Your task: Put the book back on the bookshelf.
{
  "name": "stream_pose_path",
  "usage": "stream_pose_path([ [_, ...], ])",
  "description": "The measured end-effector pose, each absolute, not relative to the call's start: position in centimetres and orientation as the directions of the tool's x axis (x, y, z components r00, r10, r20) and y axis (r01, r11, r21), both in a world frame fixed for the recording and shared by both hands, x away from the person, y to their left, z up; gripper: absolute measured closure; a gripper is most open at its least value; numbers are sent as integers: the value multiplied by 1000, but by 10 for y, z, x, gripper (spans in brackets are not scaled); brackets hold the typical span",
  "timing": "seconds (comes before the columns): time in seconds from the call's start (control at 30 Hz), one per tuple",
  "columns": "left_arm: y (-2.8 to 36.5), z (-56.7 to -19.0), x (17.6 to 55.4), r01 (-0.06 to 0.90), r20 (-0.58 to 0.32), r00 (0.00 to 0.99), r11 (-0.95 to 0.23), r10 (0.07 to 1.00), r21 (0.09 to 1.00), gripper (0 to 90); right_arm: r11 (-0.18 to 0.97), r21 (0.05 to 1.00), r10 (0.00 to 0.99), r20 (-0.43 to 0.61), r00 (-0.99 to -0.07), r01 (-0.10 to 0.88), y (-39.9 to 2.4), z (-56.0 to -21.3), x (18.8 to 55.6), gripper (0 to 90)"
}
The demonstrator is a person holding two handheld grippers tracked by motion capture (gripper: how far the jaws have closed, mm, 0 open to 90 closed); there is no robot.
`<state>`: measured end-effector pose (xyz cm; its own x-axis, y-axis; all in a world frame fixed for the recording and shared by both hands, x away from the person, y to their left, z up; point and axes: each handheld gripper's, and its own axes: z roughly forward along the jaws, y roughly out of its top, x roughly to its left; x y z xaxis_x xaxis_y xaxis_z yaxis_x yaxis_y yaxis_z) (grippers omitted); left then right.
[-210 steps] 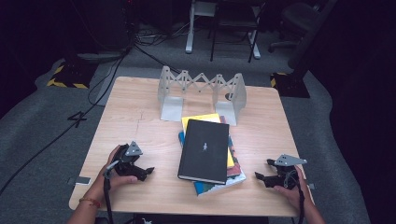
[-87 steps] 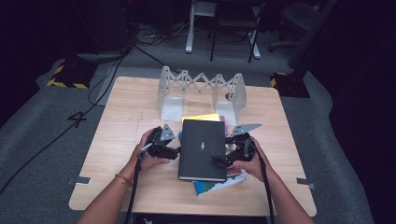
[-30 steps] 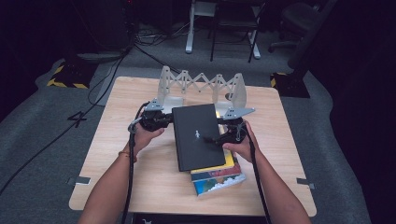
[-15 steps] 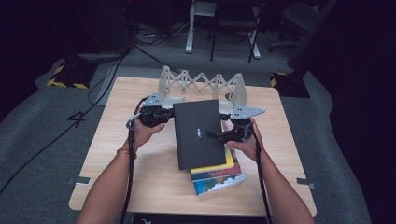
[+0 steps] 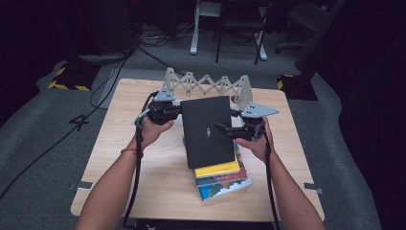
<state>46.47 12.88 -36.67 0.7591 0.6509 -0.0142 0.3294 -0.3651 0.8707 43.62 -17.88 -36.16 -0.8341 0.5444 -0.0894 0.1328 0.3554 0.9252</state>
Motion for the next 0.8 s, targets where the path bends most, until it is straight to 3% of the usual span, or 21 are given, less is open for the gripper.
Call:
stream_pose_path([
  [0.8,121,-340,417,196,113,786,-417,608,887,884,388,921,485,-219,-847,-16,-201,-343,383,514],
])
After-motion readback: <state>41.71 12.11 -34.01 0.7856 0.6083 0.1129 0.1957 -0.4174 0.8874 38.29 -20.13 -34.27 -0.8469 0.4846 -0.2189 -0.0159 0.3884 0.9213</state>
